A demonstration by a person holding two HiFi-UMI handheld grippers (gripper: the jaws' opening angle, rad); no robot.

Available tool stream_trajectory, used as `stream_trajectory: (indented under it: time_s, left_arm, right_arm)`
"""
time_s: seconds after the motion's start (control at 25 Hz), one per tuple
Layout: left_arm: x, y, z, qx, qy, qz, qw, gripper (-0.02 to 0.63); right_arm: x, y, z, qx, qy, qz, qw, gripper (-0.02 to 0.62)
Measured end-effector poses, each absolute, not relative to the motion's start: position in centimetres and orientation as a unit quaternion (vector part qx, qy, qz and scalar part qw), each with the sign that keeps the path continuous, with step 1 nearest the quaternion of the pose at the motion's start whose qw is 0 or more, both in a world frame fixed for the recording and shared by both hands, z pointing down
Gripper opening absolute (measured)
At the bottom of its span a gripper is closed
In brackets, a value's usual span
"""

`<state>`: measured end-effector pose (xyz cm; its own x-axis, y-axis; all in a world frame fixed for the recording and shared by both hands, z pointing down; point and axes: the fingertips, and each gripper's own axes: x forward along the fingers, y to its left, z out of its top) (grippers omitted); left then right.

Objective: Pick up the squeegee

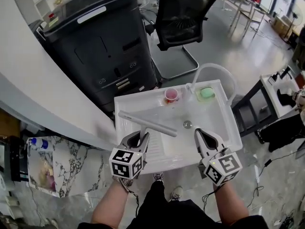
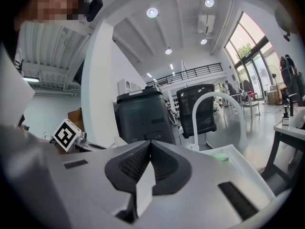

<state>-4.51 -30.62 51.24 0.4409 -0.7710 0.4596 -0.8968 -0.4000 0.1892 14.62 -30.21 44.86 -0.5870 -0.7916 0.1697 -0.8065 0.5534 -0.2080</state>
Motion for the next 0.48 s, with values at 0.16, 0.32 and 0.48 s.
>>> stream_trajectory:
  time_s: [0.16,0.32,0.48]
  left_arm:
    - [-3.8,-27.2,45.7,0.842,-0.508,0.088,0.157,0.081]
    - [-3.2,-23.1,41.6,0.847,-0.516,0.051,0.121,0.081]
    - [-2.7,-19.3,39.1,0.842,-0.529,0.036,0.094,0.081]
  right_arm:
    - [14.7,-27.9,43.1,0.438,-0.892,0.11,0.023,0.017]
    - [15.0,-25.3,41.3,0.424,-0.901,0.088,0.017,0.017]
    - [15.4,-22.7,39.9,0.411,-0.909,0.071,0.011,0.017]
